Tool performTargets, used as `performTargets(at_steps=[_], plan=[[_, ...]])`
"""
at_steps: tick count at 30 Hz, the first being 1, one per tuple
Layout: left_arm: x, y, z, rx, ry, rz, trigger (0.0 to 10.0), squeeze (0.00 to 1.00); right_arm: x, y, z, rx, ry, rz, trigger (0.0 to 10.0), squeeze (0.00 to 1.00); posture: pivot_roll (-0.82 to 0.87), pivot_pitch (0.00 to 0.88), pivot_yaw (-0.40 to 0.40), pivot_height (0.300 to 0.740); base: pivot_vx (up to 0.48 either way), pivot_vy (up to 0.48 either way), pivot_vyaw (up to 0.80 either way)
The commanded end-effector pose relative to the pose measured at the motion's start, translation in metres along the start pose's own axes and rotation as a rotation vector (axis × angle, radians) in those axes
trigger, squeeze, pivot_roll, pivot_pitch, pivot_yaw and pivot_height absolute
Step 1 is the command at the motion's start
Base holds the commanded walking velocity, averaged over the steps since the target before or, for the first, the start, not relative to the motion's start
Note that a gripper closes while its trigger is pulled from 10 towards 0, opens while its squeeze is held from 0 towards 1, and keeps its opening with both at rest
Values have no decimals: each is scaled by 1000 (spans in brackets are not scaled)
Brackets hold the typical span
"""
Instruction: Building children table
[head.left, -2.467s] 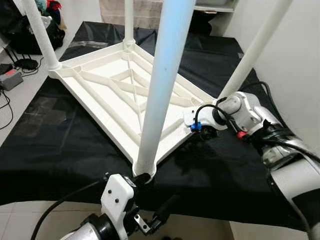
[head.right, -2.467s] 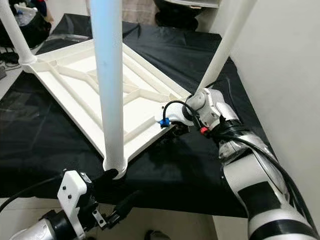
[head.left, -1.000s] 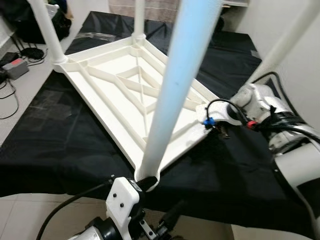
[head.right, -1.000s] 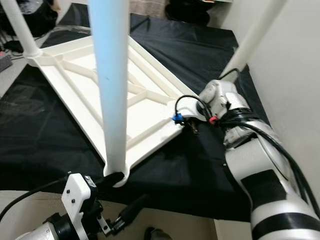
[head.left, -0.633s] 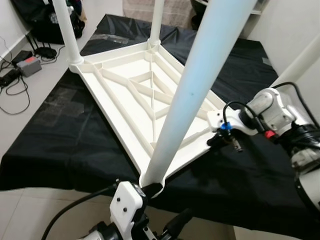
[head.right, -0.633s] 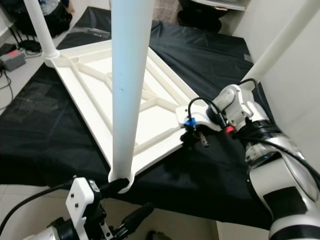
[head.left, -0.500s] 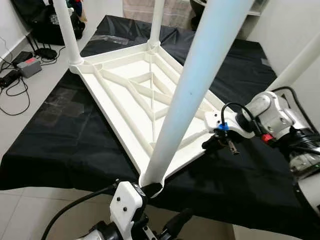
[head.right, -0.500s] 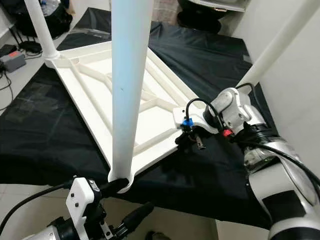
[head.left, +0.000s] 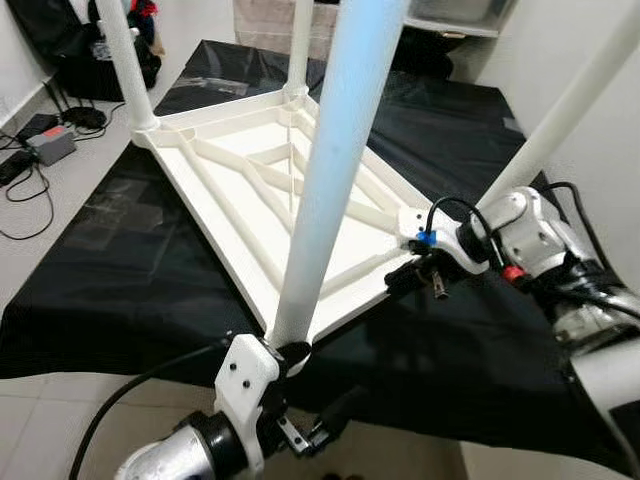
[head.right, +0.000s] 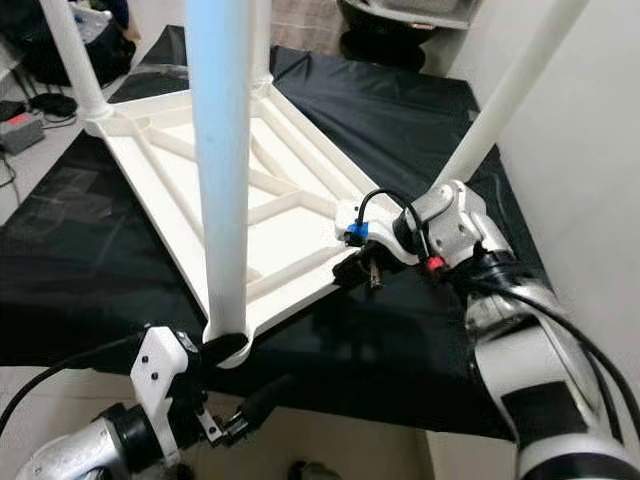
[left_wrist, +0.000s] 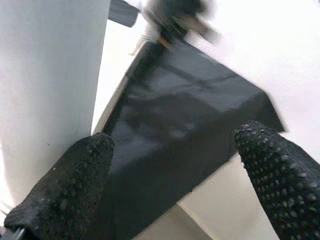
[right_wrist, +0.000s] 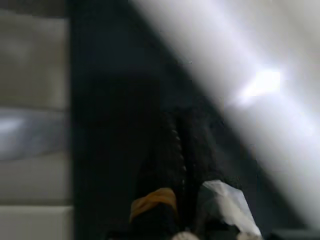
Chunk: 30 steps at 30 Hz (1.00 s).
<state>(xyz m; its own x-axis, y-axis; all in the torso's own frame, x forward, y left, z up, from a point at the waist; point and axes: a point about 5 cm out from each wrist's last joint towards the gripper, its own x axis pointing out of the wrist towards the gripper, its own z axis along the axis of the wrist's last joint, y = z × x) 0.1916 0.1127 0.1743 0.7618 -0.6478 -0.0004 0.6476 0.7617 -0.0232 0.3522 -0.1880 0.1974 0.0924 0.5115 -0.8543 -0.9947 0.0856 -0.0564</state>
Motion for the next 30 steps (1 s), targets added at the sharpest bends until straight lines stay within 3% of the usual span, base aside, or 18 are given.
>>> performTargets(at_steps=[1, 2, 4, 7, 14, 15, 16, 20, 21, 22, 26, 27, 30], plan=[[-8, 28, 19, 87, -75, 163, 10000, 0, 2, 5, -13, 50, 21, 28, 0, 0, -9, 215, -147, 740, 0, 0, 0], [-13, 41, 26, 128, -88, 223, 10000, 0, 1, 6, -17, 57, 41, 19, 0, 0, -8, 216, -147, 740, 0, 0, 0], [-13, 41, 26, 128, -88, 223, 10000, 0, 1, 6, -17, 57, 41, 19, 0, 0, -8, 216, -147, 740, 0, 0, 0], [-24, 61, 34, 183, -96, 337, 10000, 0, 1, 6, -27, 59, 93, -3, 0, 0, -5, 218, -147, 740, 0, 0, 0], [-20, 51, 29, 152, -88, 307, 10000, 0, 4, 8, -22, 47, 81, -12, 0, 0, -1, 220, -148, 740, 0, 0, 0], [-18, 48, 28, 138, -86, 286, 10000, 0, 3, 9, -17, 13, 54, -17, 784, 0, 0, 220, -148, 740, 0, 0, 0], [-15, 43, 26, 121, -81, 262, 10000, 0, -1, 10, -10, -10, -1, 1, 10000, 0, 0, 218, -147, 740, 0, 0, 0], [-13, 38, 23, 104, -71, 233, 10000, 0, -8, 13, 0, -53, -86, 33, 10000, 0, 0, 217, -146, 740, 0, 0, 0], [-9, 27, 15, 83, -43, 170, 10000, 0, -21, 13, 21, -79, -303, 48, 10000, 0, -3, 214, -145, 740, 0, 0, 0], [-8, 22, 12, 74, -31, 144, 10000, 0, -27, 12, 29, -71, -394, 55, 10000, 0, -4, 214, -144, 740, 0, 0, 0], [-8, 19, 10, 68, -23, 124, 10000, 0, -31, 12, 35, -54, -463, 63, 10000, 0, -4, 214, -144, 740, 0, 0, 0], [-6, 12, 5, 53, -8, 98, 10000, 0, -33, 13, 40, -76, -487, 60, 10000, 1000, -7, 211, -138, 740, 0, 0, 0], [-3, 0, -3, 30, 19, 51, 10000, 0, -28, 12, 46, -121, -488, 14, 10000, 1000, -11, 209, -133, 740, 0, 0, 0]])
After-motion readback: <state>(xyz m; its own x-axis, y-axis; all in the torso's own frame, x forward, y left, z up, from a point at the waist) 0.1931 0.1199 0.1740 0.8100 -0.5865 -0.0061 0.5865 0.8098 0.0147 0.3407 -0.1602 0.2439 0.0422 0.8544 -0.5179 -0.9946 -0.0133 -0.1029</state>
